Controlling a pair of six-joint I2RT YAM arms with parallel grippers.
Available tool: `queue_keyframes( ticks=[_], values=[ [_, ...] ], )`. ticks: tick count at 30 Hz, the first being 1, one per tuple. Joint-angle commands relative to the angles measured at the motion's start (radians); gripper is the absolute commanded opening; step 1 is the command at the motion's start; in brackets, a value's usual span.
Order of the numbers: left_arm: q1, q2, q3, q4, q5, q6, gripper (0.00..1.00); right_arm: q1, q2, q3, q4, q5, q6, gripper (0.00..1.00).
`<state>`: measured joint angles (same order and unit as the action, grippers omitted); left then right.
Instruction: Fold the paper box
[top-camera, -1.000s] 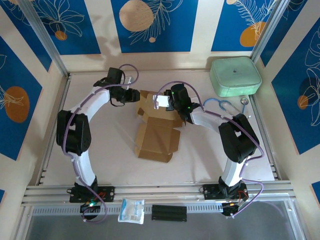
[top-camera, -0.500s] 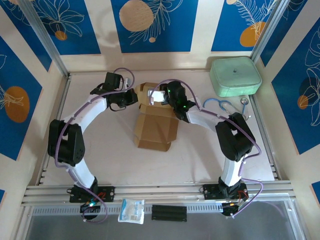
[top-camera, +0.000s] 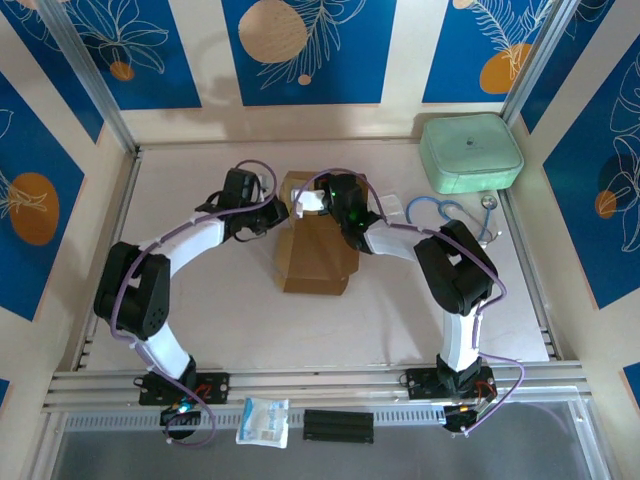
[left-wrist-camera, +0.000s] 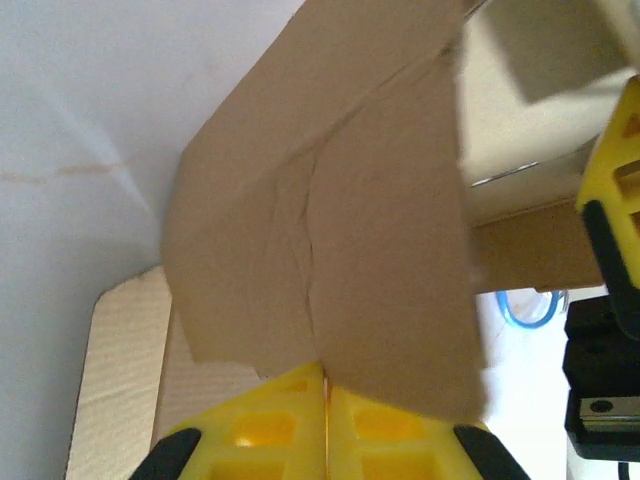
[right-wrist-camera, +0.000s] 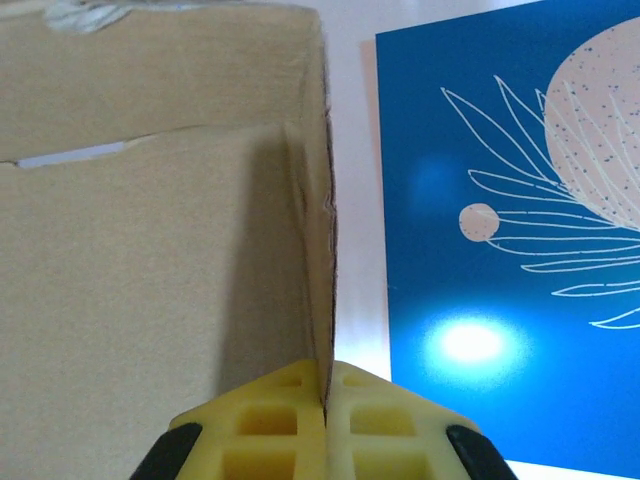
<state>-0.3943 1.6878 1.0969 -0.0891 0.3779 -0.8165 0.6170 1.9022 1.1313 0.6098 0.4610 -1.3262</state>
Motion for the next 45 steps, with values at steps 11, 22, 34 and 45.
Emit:
queue_keyframes(
  ticks=[11,22,34,45],
  values=[
    [-0.037,-0.047,-0.108,0.106,0.047,0.014,0.18,-0.009,0.018,-0.161,0.243,0.000,-0.087,0.00],
    [0.072,-0.096,0.354,-0.620,-0.339,0.552,0.47,-0.001,-0.032,-0.153,0.202,-0.019,-0.108,0.00],
    [0.078,0.206,0.687,-0.700,-0.147,0.541,0.52,0.014,-0.031,-0.154,0.184,-0.011,-0.102,0.00],
    [0.089,0.286,0.697,-0.683,-0.091,0.474,0.20,0.021,-0.029,-0.133,0.183,0.004,-0.109,0.00]
  ],
)
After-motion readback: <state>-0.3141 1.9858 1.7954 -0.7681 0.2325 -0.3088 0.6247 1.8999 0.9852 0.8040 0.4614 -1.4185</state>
